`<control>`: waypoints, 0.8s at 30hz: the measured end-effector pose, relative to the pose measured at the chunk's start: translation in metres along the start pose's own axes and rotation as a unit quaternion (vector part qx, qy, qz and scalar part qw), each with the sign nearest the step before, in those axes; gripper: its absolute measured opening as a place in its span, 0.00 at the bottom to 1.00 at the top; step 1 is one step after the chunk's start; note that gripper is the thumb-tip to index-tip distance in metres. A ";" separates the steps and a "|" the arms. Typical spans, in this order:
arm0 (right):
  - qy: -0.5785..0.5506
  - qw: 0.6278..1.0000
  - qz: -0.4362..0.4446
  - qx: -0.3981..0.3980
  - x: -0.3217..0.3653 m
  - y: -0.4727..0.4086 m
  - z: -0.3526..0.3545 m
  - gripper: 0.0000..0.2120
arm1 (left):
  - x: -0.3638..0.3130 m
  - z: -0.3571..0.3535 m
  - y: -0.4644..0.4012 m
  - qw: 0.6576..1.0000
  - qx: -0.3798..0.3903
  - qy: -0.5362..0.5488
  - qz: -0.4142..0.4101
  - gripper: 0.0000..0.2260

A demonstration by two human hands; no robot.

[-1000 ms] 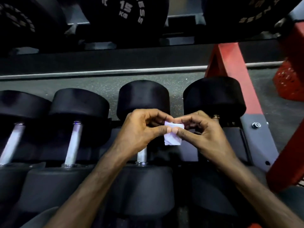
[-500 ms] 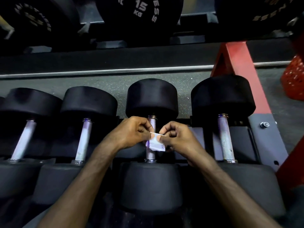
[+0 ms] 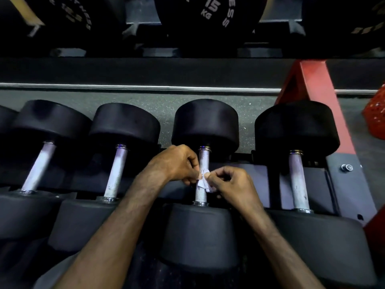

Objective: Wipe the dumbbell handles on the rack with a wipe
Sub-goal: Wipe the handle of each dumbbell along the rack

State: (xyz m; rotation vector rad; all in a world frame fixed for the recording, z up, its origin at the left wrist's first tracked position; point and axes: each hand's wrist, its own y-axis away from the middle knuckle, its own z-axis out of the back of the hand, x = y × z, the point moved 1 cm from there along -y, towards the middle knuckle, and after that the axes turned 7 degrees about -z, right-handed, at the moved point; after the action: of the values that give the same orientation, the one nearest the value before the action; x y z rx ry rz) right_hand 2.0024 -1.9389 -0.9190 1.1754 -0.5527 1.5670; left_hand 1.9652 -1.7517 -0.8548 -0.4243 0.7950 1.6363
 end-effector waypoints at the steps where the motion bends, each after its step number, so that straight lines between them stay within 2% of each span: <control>1: -0.032 0.999 -0.015 0.012 0.002 0.001 -0.001 0.08 | 0.001 0.001 -0.001 1.000 0.004 -0.002 -0.003 0.05; 3: -0.113 0.992 -0.046 0.030 0.007 -0.002 -0.003 0.08 | 0.000 0.006 -0.004 1.000 -0.015 -0.011 -0.016 0.06; 5: -0.211 0.973 -0.086 0.045 0.011 -0.012 -0.007 0.04 | -0.003 0.015 -0.004 0.996 -0.075 -0.025 -0.048 0.07; 8: -0.248 0.960 -0.119 0.059 0.008 -0.022 -0.004 0.02 | -0.011 0.030 0.002 0.974 -0.182 -0.031 -0.129 0.05; 11: -0.224 0.950 -0.159 0.145 -0.002 -0.007 0.002 0.03 | -0.015 0.036 0.003 0.939 -0.267 -0.028 -0.214 0.05; 13: -0.237 0.933 -0.188 0.195 -0.004 -0.002 0.002 0.01 | -0.014 0.036 -0.001 0.904 -0.327 -0.071 -0.266 0.05; 15: -0.284 0.925 -0.185 0.171 0.004 -0.013 0.000 0.04 | -0.012 0.034 -0.010 0.873 -0.368 -0.129 -0.293 0.11; 16: -0.306 0.923 -0.184 0.146 0.011 -0.023 -0.002 0.07 | -0.010 0.032 -0.013 0.870 -0.368 -0.138 -0.297 0.15; 18: -0.336 0.915 -0.190 0.119 0.018 -0.036 -0.004 0.14 | -0.007 0.028 -0.017 0.887 -0.335 -0.130 -0.290 0.20; 20: -0.309 0.915 -0.212 0.147 0.012 -0.030 -0.003 0.15 | -0.004 0.024 -0.019 0.906 -0.295 -0.124 -0.277 0.23; 22: -0.251 0.918 -0.234 0.198 -0.001 -0.012 0.001 0.13 | -0.003 0.023 -0.021 0.912 -0.281 -0.126 -0.272 0.24; 24: -0.250 0.917 -0.232 0.205 -0.002 -0.006 0.003 0.11 | -0.005 0.022 -0.022 0.914 -0.275 -0.126 -0.270 0.24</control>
State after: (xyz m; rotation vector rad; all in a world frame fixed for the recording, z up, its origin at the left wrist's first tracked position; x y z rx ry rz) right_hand 2.0086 -1.9405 -0.9211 1.8965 -0.2321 0.9862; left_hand 1.9906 -1.7384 -0.8418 -0.7363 -0.0126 1.3238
